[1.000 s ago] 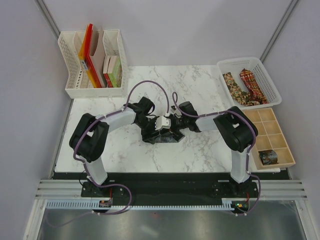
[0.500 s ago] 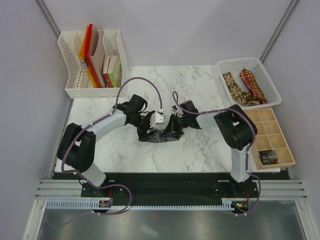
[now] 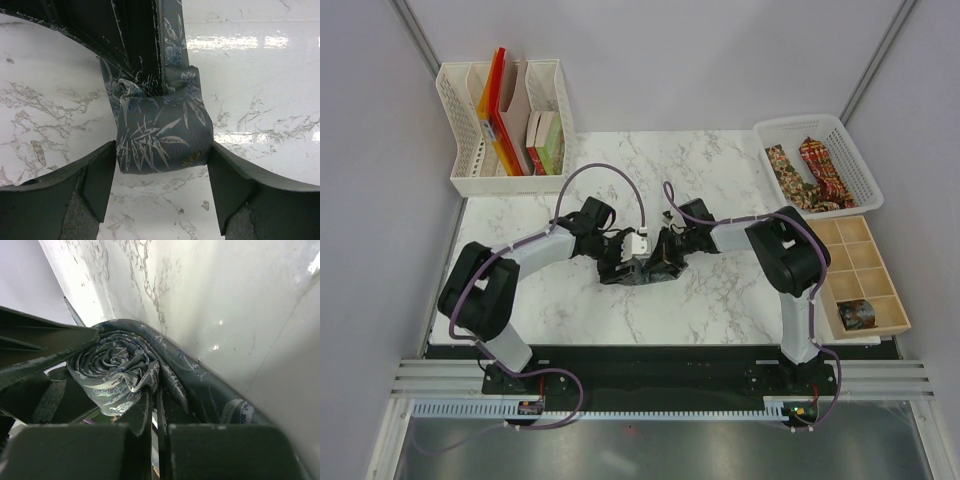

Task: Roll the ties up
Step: Roll the tie at the center of the board.

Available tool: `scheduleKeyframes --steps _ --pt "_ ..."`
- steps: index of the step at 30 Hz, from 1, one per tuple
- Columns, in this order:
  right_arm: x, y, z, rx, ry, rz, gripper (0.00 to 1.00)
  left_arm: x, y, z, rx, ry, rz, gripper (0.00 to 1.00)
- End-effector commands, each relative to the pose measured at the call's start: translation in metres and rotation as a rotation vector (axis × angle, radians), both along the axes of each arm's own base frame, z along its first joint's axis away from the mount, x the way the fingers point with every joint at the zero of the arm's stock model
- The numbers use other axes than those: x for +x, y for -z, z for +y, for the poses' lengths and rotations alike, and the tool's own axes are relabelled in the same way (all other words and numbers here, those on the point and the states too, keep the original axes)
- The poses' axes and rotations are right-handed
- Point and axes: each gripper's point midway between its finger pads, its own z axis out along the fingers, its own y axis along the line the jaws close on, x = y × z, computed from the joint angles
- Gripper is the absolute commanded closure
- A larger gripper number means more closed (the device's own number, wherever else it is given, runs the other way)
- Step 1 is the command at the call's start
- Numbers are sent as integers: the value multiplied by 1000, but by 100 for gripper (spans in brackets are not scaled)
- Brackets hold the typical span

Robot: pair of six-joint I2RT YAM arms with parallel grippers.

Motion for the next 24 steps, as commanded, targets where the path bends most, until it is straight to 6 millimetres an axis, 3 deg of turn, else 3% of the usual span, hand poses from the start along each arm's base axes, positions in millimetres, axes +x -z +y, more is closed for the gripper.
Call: scheduleKeyframes --steps 1,5,8,13,19,24 --pt "-17 88 -46 -361 65 41 100 9 3 -5 -5 4 -67 25" --pt "-21 90 -42 -373 63 44 100 2 4 1 6 2 -72 40" --pt "-26 90 -37 -377 61 53 100 -4 -8 -1 -28 -5 -62 47" --pt "-37 89 -22 -371 49 55 100 -5 -26 -20 -49 -21 -51 52" --pt "-36 84 -7 -306 66 63 100 -6 -10 -36 -18 -49 33 51" --pt "-36 65 13 -151 104 103 100 -2 10 -41 38 -95 116 49"
